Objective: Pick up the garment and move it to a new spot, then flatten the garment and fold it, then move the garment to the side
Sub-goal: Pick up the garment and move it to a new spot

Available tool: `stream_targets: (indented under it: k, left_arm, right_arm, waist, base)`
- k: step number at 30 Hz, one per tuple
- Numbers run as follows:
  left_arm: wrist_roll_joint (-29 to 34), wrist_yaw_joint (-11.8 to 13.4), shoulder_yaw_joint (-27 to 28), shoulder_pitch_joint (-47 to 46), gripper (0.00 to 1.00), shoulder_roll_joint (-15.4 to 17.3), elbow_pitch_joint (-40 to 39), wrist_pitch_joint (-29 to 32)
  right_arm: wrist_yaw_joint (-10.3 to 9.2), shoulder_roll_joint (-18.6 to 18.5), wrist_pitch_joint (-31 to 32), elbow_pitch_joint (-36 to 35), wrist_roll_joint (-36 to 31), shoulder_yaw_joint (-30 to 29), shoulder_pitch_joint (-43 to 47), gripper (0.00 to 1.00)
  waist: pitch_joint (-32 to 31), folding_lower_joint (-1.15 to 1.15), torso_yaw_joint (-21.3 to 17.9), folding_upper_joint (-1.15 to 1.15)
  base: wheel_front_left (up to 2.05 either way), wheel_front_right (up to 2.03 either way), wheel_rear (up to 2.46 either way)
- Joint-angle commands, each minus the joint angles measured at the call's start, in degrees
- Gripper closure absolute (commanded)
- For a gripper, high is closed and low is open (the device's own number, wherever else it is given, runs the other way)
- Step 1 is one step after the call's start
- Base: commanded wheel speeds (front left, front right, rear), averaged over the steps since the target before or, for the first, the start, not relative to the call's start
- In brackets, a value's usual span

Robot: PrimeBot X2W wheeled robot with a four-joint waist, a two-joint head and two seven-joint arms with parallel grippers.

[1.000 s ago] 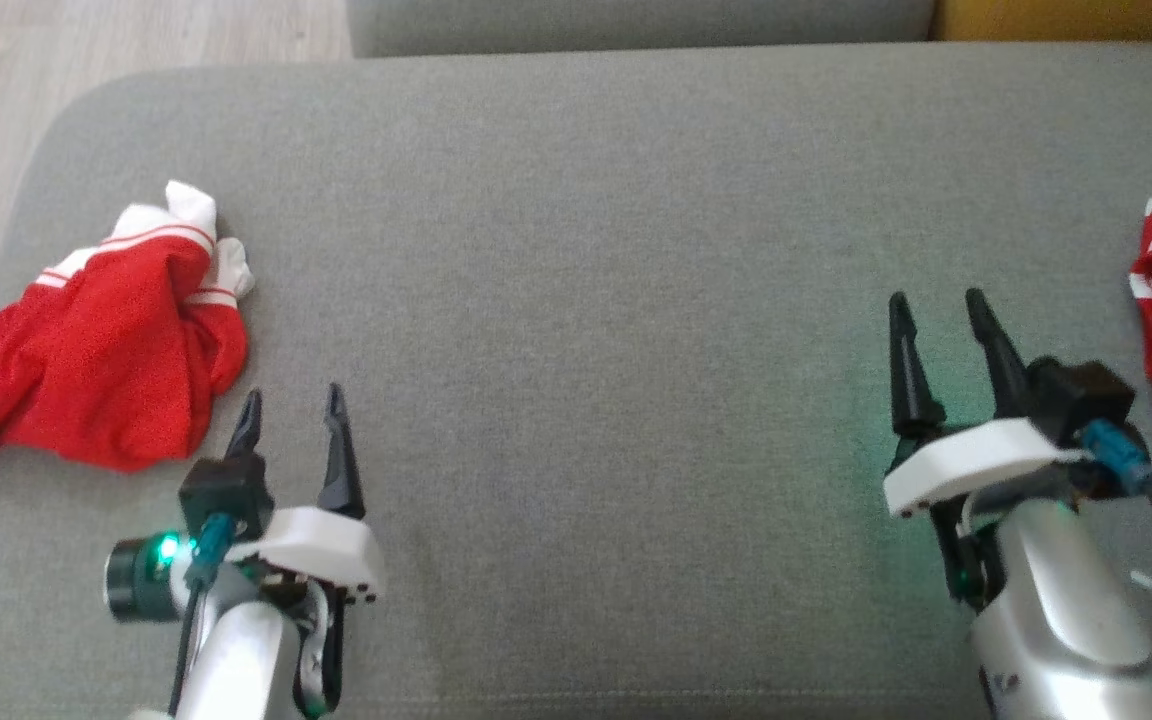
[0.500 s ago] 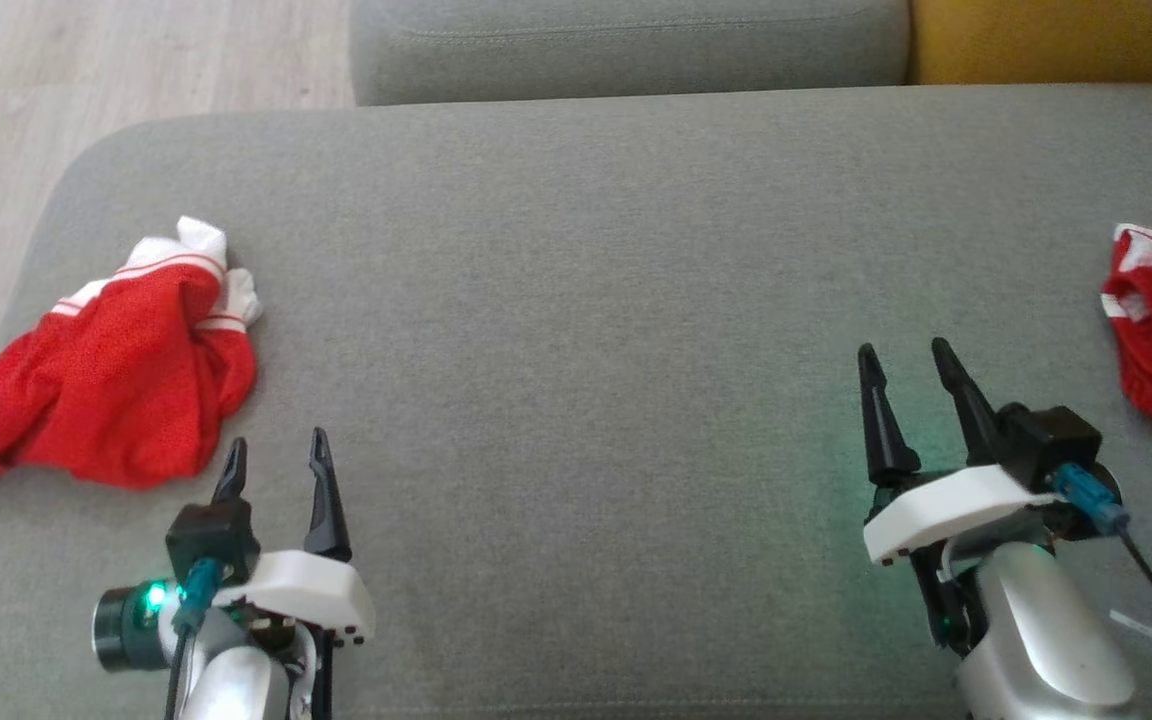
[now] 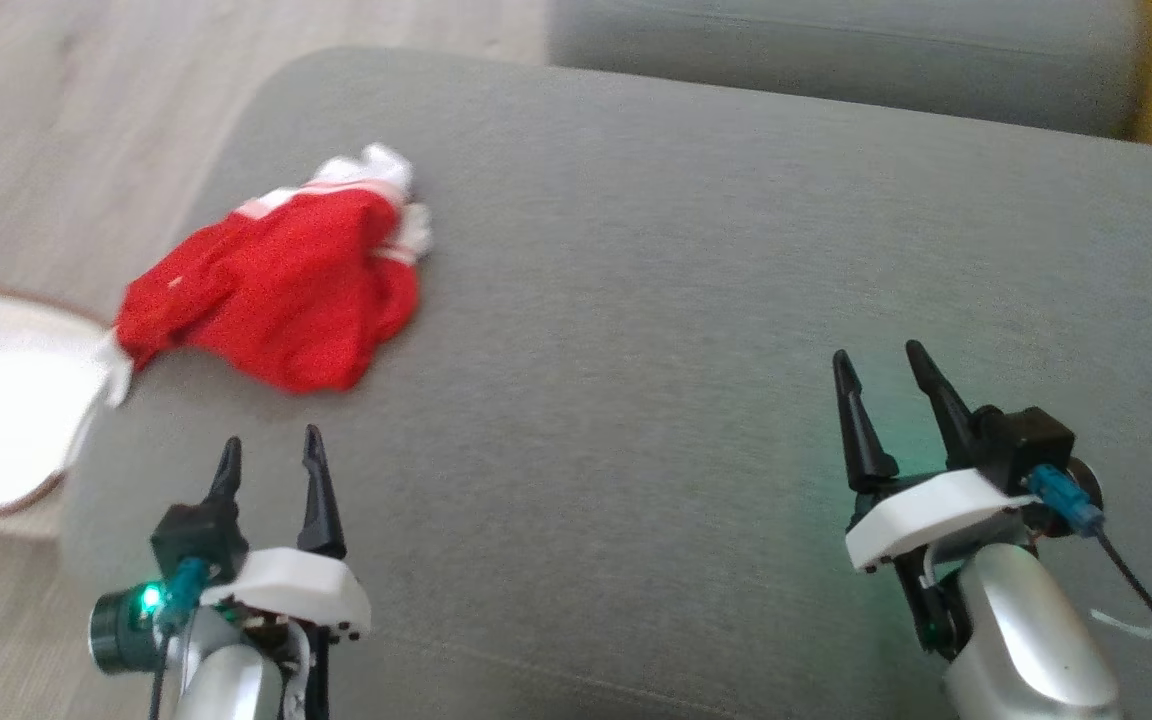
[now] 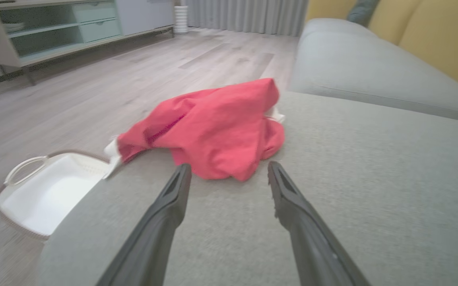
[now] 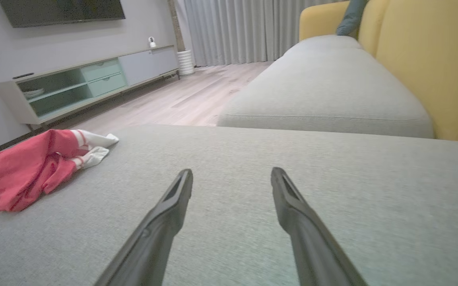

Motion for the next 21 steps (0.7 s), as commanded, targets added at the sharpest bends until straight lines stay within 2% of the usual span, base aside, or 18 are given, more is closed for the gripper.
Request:
stream_targets:
  k: [1,6,10,15,18,21]
  left_arm:
    - [-0.61,0.11,2.42,-1.84,0.0,0.6,-2.01,-0.29]
    - [-1.94,0.28,3.96,-0.49,0.0,0.6,-2.1,-0.29]
    - [-3.39,0.05,5.0,0.21,0.0,0.6,-1.53,-0.29]
    - [-5.53,-1.15,6.6,-1.08,0.0,0.6,-0.59,-0.29]
    - [-7.99,-2.52,8.02,-3.56,0.0,0.6,1.26,-0.29]
    - [-7.85,-3.92,10.12,-7.45,0.0,0.6,2.89,-0.29]
  right_arm:
    - [0.37,0.3,-0.37,-1.86,-0.08,1.64,-0.65,0.0]
    - [0.37,0.3,-0.37,-0.99,0.05,2.18,-0.86,0.0]
    - [0.37,0.3,-0.37,-0.64,-0.35,2.82,-1.57,0.0]
    - [0.37,0.3,-0.37,-0.42,-1.04,3.85,-2.8,0.0]
    - [0.37,0.3,-0.37,-0.8,-2.39,4.92,-3.89,0.0]
    - [0.37,0.3,-0.37,-1.87,-3.75,5.81,-5.08,0.0]
  waist:
    - [1.25,0.0,5.51,0.0]
    - [2.1,0.0,10.83,0.0]
    - [3.07,0.0,12.87,0.0]
    - [4.9,0.0,12.62,0.0]
    - [6.59,0.0,11.41,0.0]
    - [8.58,0.0,9.65,0.0]
  base:
    - [0.0,0.0,0.0]
    - [0.0,0.0,0.0]
    - [0.0,0.0,0.0]
    - [0.0,0.0,0.0]
    - [0.0,0.0,0.0]
    - [0.0,0.0,0.0]
